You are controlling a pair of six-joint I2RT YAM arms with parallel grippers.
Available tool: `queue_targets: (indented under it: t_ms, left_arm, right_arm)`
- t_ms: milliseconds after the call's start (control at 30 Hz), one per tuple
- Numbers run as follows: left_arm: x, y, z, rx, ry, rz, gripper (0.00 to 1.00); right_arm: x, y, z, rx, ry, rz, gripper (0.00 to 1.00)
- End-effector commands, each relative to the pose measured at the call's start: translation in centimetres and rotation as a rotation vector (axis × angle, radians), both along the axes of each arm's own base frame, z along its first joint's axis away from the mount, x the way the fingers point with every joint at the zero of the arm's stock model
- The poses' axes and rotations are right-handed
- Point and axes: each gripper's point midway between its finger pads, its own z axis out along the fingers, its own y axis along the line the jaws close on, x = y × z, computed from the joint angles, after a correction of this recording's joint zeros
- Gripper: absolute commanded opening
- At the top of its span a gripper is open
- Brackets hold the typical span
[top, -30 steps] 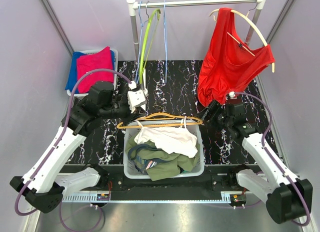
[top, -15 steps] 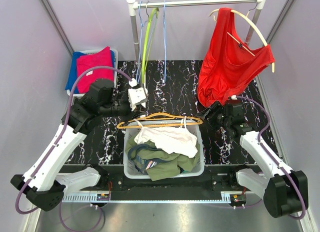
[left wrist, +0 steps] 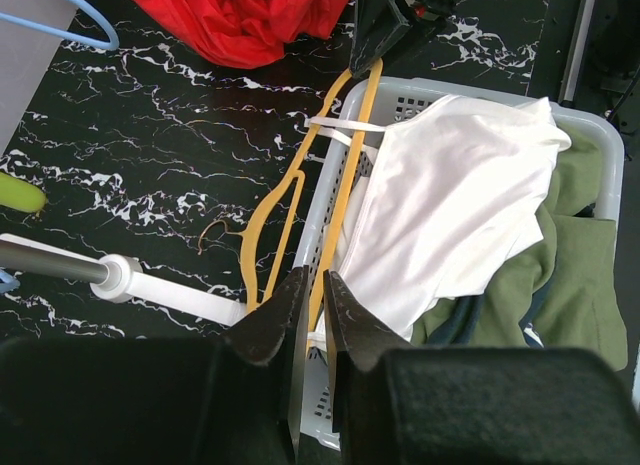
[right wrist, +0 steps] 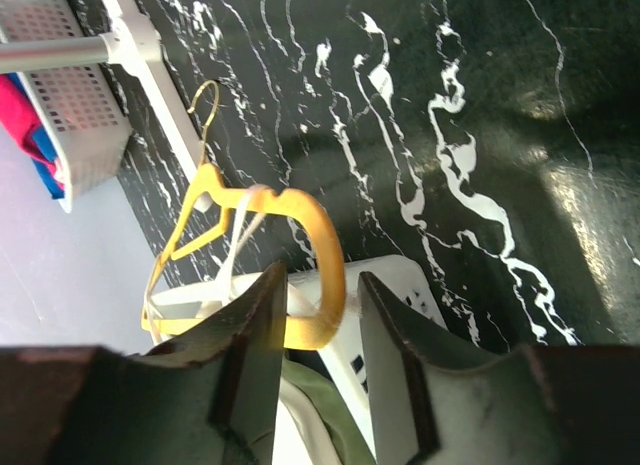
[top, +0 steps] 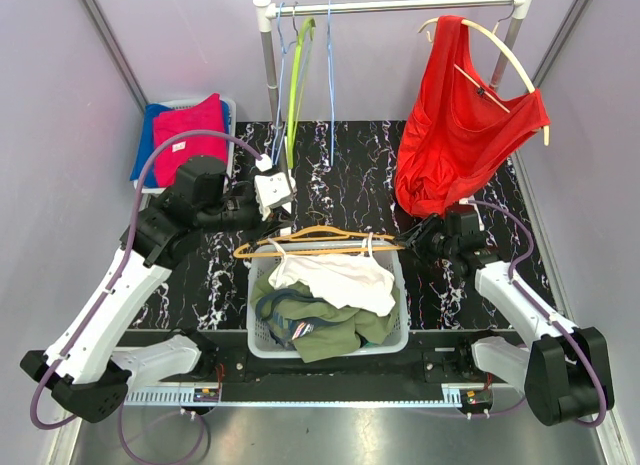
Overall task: Remove the tank top from the hanger
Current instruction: Pick up the hanger at the center of the board.
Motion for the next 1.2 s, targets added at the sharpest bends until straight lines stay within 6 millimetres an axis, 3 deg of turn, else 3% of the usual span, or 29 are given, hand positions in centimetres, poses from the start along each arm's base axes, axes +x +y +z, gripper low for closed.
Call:
queue_targets:
  t_ms: [0, 300, 400, 500, 600, 767, 833, 967, 1000, 1067, 1100, 1167]
  left_arm:
    - [-0.3, -0.3, 2.3, -0.056, -0.045, -0.02, 0.15]
    - [-0.2, -0.3, 2.8, -0.061, -0.058, -0.018, 0.15]
    - [-0.3, -0.2, 2.9, -0.063, -0.061, -0.016, 0.15]
    - [-0.3, -0.2, 2.9, -0.061, -0.066, -0.017, 0.15]
    - [-0.4, -0.1, 2.8, -0.06, -0.065, -0.017, 0.15]
    - [-0.3, -0.1, 2.8, -0.057, -0.068, -0.014, 0.15]
    - [-0.2, -0.1, 2.8, -0.057, -0.068, -0.011, 0.15]
    - [0.0, -0.1, 3.9, -0.072, -0.084, -0.004, 0.15]
    - [0.0, -0.1, 4.1, -0.076, -0.084, -0.001, 0.18]
    - [0.0, -0.1, 5.1, -0.097, -0.09, 0.008, 0.27]
    - [-0.1, -0.1, 5.5, -0.105, -0.089, 0.009, 0.39]
    - [-0.2, -0.1, 6.4, -0.128, -0.09, 0.017, 0.53]
  right_arm:
    - [1.4, -0.2, 1.1, 0.016, -0.061, -0.033, 0.41]
    - [1.5, 0.0, 1.1, 0.032, -0.06, -0.032, 0.32]
    - [1.5, 0.2, 1.1, 0.036, -0.062, -0.029, 0.23]
    - [1.6, 0.1, 1.1, 0.036, -0.063, -0.031, 0.07]
    - [1.8, 0.2, 1.6, 0.034, -0.087, -0.023, 0.0]
    - [2.6, 0.9, 5.1, 0.049, -0.257, 0.043, 0.0]
    - [2.9, 1.5, 8.3, 0.075, -0.413, 0.089, 0.0]
    - [2.1, 2.2, 12.3, 0.042, -0.626, 0.212, 0.0]
    - [1.4, 2.6, 14.0, 0.05, -0.7, 0.249, 0.0]
    - [0.5, 2.6, 14.9, 0.036, -0.775, 0.283, 0.0]
    - [-0.3, 2.8, 16.0, 0.039, -0.825, 0.305, 0.0]
    - [-1.0, 2.8, 16.3, 0.035, -0.848, 0.327, 0.0]
